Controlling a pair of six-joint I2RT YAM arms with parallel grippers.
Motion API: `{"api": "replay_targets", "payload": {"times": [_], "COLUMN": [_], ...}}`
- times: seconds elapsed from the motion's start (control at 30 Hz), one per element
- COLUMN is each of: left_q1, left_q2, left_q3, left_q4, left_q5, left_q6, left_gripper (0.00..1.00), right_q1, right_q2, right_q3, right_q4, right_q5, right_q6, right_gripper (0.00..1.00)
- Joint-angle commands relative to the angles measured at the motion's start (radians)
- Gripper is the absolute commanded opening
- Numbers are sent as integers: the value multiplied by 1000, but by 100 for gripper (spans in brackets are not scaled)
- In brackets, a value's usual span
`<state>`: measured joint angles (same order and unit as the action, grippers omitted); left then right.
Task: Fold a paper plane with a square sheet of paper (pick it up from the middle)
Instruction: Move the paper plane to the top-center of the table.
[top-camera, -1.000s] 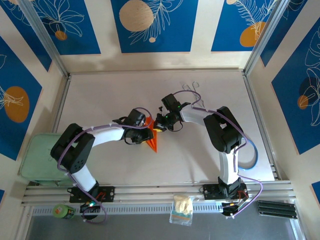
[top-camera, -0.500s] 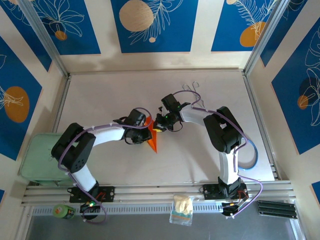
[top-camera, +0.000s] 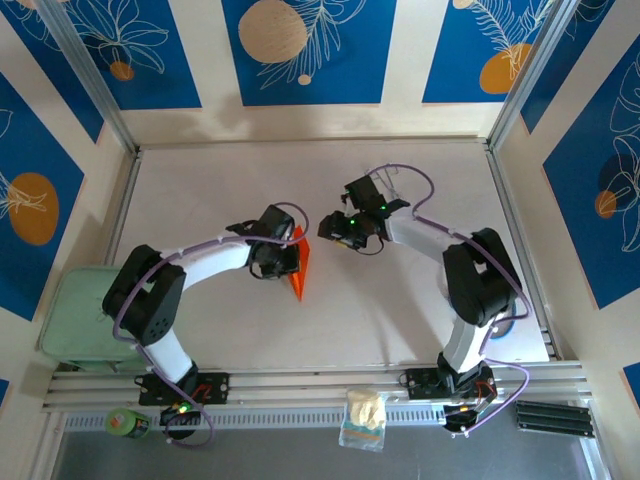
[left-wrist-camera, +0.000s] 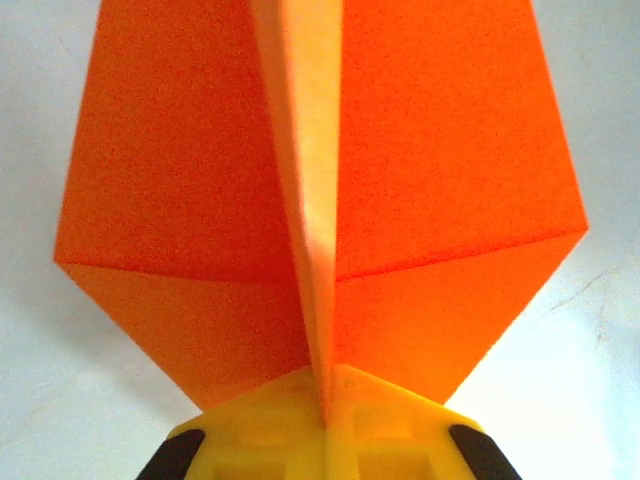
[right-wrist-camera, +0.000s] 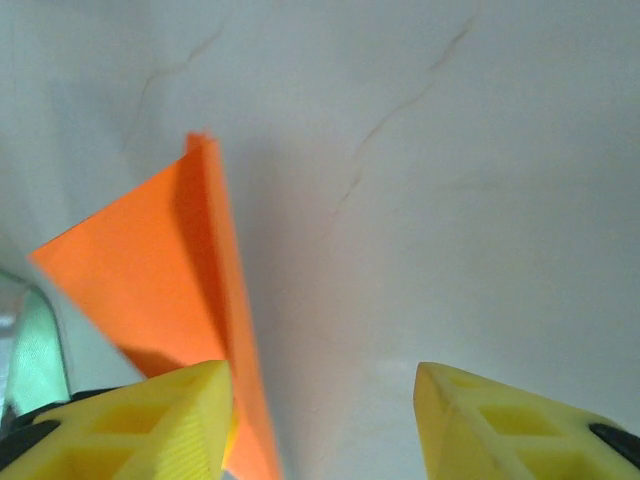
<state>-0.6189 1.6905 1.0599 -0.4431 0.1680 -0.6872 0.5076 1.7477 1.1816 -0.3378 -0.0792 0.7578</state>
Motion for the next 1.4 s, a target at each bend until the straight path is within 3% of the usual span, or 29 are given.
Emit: {"api": "replay_targets", "payload": {"times": [0.0,0.23,1.0,1.17,1.37], "left_q1": [8,4,-23,-23,-23], "left_q2": [24,90,219,229,215], "left_q3": [91,182,240,237,244], "left_q4": [-211,-316,-302,-298,-290], "left_q5": [-114,-202,-174,-168,-183], "left_q6": [147,184,166,161,161], "left_gripper": [1,3,16,16,9], "right_q1": [-15,-15,-37,-36,-37], "right_q2": [-38,-69,-65,-62,-66], "right_q3": [-45,-87,-102,-98,-93], "right_q4": [-23,-19,13,13,8], "right_q5": [93,157,85,85,88], "right_q6": [-18,-1,35,34,32], "right_gripper": [53,65,65,65,65]}}
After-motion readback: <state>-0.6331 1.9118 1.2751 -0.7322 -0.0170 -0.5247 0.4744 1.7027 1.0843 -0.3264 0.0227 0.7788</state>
